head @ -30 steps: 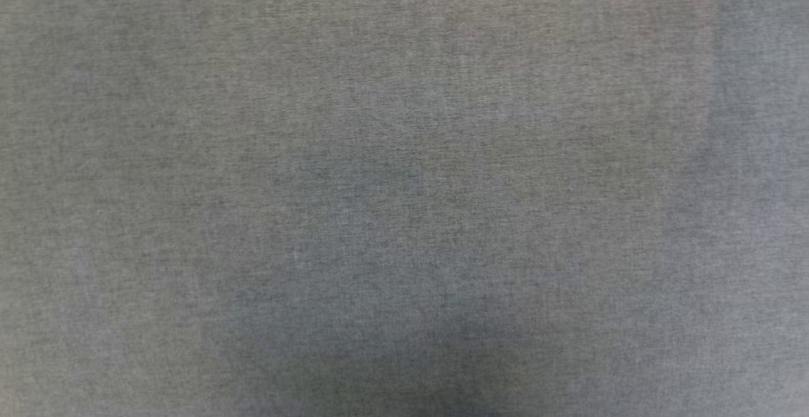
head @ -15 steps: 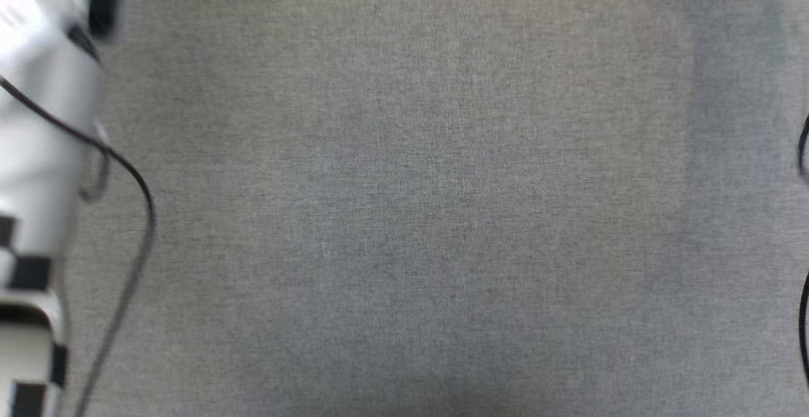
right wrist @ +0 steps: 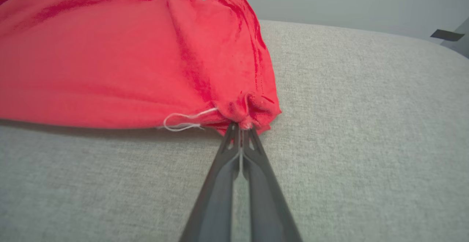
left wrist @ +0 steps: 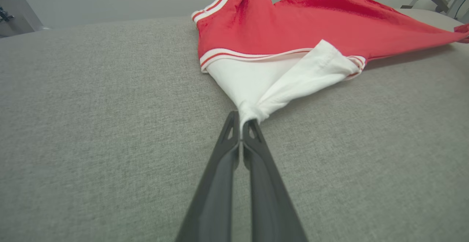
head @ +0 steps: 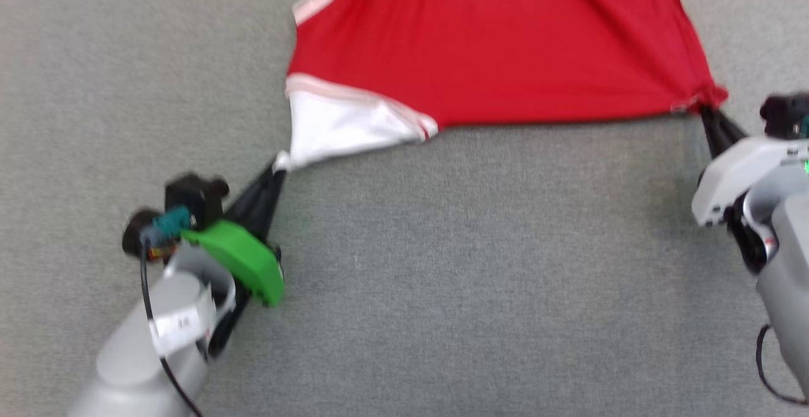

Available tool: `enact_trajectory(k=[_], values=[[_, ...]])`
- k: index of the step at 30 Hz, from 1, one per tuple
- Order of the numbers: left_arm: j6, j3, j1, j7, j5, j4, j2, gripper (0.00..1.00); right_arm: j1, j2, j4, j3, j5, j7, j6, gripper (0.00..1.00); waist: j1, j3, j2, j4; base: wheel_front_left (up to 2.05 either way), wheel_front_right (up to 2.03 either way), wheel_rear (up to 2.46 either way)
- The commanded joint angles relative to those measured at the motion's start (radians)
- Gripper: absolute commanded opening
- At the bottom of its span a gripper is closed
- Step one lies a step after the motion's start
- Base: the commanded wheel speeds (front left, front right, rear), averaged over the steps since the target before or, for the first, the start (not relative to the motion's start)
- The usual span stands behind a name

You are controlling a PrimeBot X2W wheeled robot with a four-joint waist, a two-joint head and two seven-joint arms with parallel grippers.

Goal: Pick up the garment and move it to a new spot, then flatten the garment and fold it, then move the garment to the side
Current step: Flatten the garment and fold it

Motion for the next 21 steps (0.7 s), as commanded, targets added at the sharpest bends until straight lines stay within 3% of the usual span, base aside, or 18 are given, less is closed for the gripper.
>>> enact_trajectory(k=[1, 10, 21], values=[[-0.003, -0.003, 0.045, -0.006, -0.01, -0.013, 0.013, 0.0, 0.042, -0.007, -0.02, 0.004, 0.043, 0.017, -0.008, 0.0, 0.0001, -0.137, 0.0102, 0.032, 0.0, 0.0, 0.0], [0.025, -0.042, 0.252, 0.014, -0.021, -0.133, 0.055, 0.0, 0.28, -0.046, -0.195, 0.022, 0.259, 0.163, -0.008, 0.0, 0.0001, -0.245, 0.0102, 0.043, 0.0, 0.0, 0.0], [0.06, -0.076, 0.433, 0.077, -0.042, -0.28, 0.132, 0.0, 0.545, -0.109, -0.452, -0.043, 0.356, 0.378, -0.008, 0.0, 0.0001, -0.343, 0.0102, 0.046, 0.0, 0.0, 0.0]])
